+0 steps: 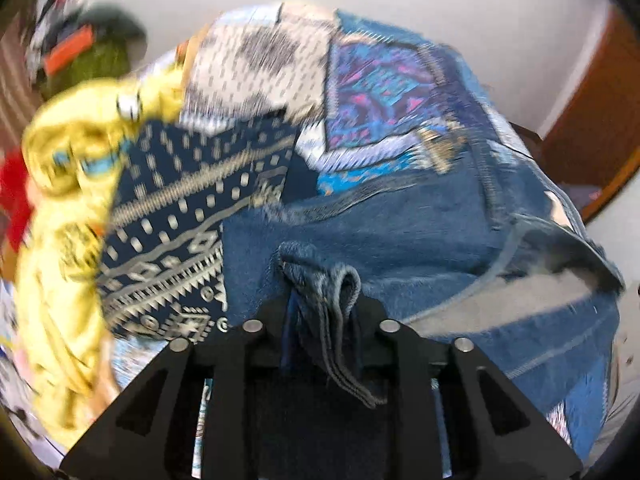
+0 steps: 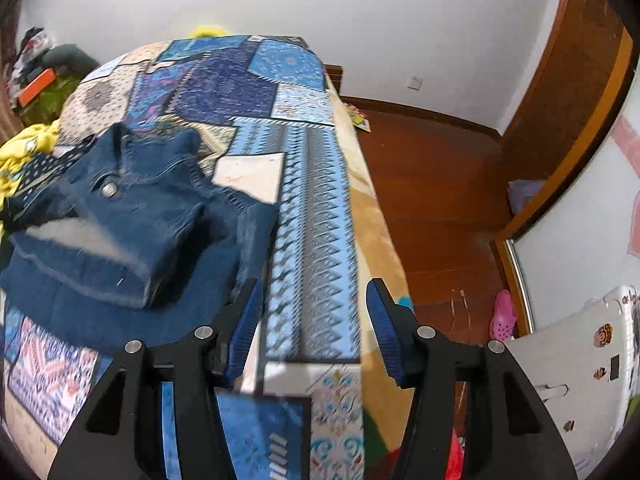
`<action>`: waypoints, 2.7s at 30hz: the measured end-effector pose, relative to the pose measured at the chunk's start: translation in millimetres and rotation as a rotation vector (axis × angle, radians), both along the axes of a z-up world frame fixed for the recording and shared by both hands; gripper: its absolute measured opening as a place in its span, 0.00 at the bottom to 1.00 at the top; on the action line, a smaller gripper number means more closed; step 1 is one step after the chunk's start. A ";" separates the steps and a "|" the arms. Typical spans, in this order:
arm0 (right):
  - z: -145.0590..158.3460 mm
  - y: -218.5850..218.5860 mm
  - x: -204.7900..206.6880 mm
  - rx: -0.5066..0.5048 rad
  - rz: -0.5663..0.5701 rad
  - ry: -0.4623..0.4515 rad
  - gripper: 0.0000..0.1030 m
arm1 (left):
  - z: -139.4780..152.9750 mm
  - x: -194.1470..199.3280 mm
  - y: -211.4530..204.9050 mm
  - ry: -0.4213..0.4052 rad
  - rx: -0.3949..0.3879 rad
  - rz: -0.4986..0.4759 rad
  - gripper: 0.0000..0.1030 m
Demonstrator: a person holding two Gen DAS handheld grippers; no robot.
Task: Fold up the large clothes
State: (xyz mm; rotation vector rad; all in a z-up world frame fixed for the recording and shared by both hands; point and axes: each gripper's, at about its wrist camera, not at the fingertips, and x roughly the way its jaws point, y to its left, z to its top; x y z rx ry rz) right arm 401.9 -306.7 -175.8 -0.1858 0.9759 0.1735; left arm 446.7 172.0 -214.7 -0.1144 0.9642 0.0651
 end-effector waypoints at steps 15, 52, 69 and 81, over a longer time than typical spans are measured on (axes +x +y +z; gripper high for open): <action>-34.3 116.4 -29.9 0.089 0.273 0.077 0.49 | 37.0 -75.0 -12.8 -0.123 -0.031 -0.057 0.51; -39.1 134.8 56.9 0.130 0.068 0.129 0.50 | 4.6 30.8 35.3 -0.042 -0.142 0.080 0.51; -48.2 268.7 -21.1 0.088 0.436 0.117 0.53 | -2.8 -54.3 -14.4 -0.031 0.004 -0.136 0.68; -66.3 224.4 -17.5 0.054 0.387 0.103 0.85 | -54.4 -80.0 -8.8 -0.006 0.010 -0.071 0.78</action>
